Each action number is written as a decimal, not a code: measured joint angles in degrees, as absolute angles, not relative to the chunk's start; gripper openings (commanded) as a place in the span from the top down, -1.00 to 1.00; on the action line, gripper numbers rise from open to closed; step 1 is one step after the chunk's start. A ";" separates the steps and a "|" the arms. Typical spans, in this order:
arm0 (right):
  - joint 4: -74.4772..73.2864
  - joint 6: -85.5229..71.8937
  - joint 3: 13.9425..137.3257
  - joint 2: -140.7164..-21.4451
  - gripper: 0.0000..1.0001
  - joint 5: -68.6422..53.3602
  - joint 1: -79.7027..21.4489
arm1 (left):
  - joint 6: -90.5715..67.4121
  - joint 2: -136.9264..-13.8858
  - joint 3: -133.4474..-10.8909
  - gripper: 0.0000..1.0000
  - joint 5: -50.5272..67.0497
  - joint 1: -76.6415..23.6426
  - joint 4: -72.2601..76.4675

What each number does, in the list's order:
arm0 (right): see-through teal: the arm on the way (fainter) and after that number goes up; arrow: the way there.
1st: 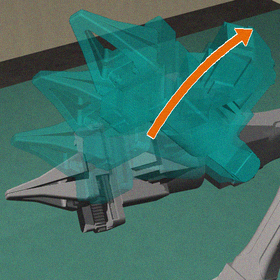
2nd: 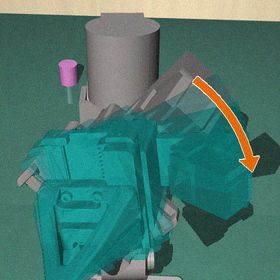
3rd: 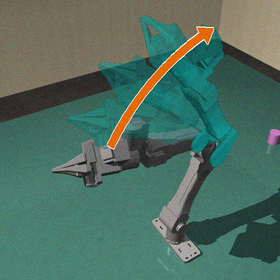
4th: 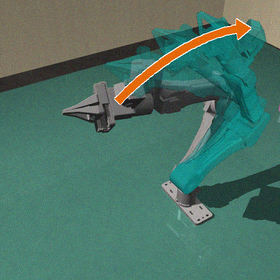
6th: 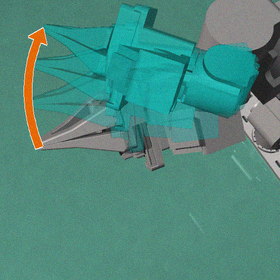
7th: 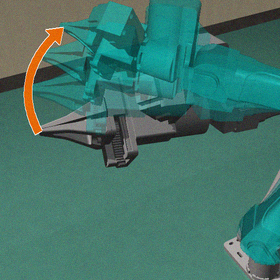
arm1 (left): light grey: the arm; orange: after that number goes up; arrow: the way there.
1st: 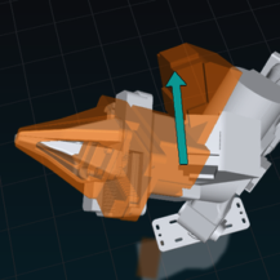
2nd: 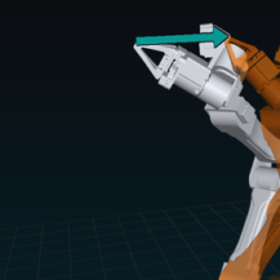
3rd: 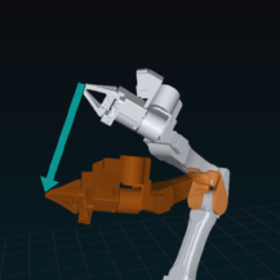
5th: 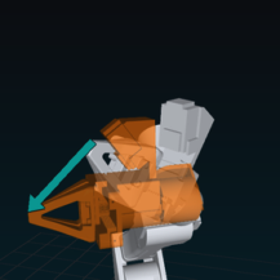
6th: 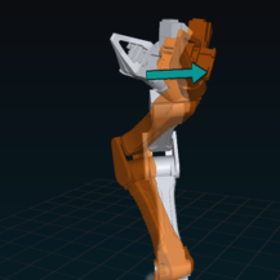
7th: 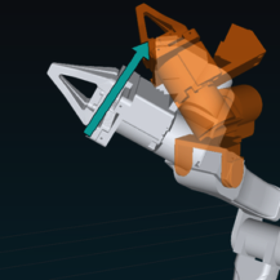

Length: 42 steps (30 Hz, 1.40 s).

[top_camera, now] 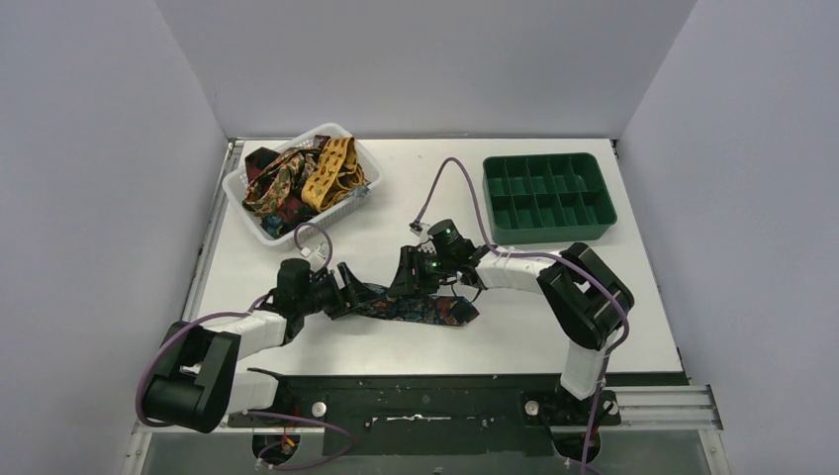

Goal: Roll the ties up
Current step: Roll the tie at the center of the board.

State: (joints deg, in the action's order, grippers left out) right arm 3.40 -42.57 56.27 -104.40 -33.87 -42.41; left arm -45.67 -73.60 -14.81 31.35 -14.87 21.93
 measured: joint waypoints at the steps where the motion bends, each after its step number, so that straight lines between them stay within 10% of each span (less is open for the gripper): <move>1: 3.42 -42.59 56.23 -104.14 0.13 -34.09 -42.41 | -45.63 -73.47 -14.81 -0.36 31.31 -14.87 21.69; 22: 3.57 -42.70 55.96 -107.53 0.26 -35.66 -42.46 | -43.29 -73.32 -14.83 0.12 31.75 -14.87 19.68; 30: 3.46 -42.76 55.94 -106.76 -0.19 -36.62 -41.45 | -41.74 -71.29 -16.23 0.22 30.30 -14.94 14.74; 42: 2.83 -42.63 53.34 -97.38 -0.28 -35.99 -32.53 | -36.29 -62.30 -25.85 0.23 10.28 -22.83 -7.25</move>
